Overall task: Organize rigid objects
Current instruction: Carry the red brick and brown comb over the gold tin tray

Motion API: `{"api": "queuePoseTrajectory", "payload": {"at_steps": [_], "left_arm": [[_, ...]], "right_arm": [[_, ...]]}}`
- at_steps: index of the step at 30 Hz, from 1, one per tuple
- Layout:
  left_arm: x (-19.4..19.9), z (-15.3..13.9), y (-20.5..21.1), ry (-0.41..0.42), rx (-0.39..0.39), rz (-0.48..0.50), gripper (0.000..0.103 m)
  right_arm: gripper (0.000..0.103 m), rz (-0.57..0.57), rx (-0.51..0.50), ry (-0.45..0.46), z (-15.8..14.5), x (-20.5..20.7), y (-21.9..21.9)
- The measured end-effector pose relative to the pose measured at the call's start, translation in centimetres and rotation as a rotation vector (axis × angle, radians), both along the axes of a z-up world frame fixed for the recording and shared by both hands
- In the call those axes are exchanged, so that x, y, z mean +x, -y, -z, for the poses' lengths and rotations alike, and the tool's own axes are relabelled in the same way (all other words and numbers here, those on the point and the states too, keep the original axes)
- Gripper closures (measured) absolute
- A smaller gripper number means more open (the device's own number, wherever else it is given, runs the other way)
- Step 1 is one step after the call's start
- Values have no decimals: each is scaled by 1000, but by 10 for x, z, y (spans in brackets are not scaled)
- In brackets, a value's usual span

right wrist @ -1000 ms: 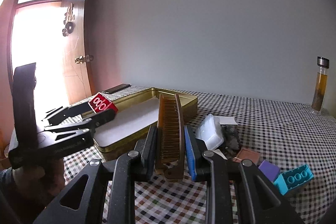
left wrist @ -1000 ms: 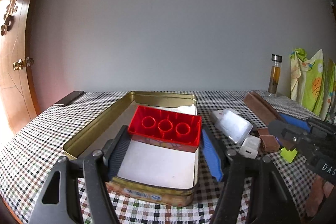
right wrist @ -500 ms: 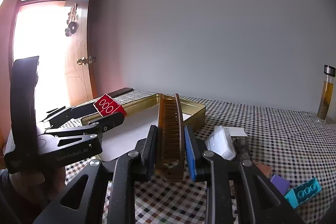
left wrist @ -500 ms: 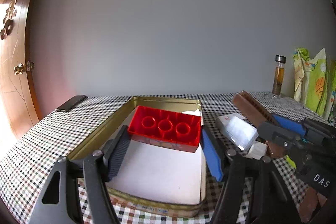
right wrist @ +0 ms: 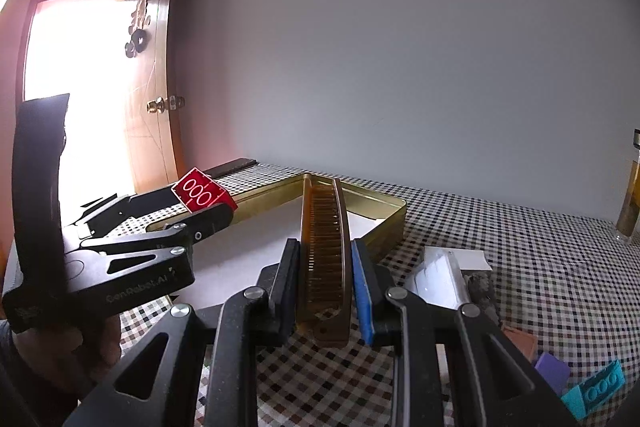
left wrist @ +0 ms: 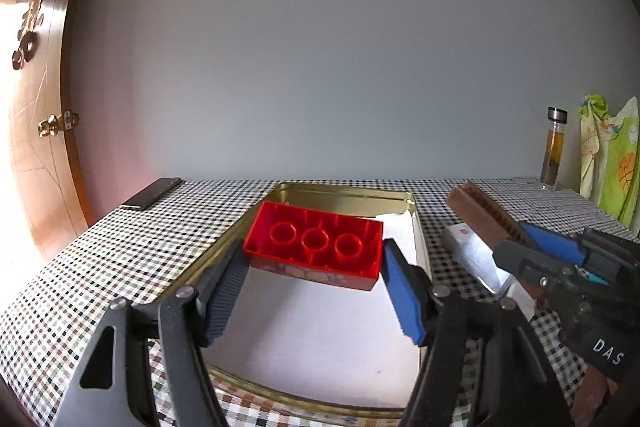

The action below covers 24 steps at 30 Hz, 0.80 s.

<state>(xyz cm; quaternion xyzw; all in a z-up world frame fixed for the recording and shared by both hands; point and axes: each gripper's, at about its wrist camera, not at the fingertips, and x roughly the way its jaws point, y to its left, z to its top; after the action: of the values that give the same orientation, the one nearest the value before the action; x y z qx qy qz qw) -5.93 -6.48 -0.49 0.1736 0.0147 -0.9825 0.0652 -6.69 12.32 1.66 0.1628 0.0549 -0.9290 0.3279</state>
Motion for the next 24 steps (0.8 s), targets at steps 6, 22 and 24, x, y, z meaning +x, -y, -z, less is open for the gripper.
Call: {"api": "queuePoseTrajectory", "payload": {"at_steps": [6,22,24], "left_arm": [[-2,2,5,14,21,-4,36],[-24,8,18,125,-7,-40,36],[-28,9,20,154,-7,-41,36]], "right_arm": [[75,-13,22,5,1,-3,5],[75,-42,84,23,-6,-25,29],[75,-47,91,29,-8,-30,33]]}}
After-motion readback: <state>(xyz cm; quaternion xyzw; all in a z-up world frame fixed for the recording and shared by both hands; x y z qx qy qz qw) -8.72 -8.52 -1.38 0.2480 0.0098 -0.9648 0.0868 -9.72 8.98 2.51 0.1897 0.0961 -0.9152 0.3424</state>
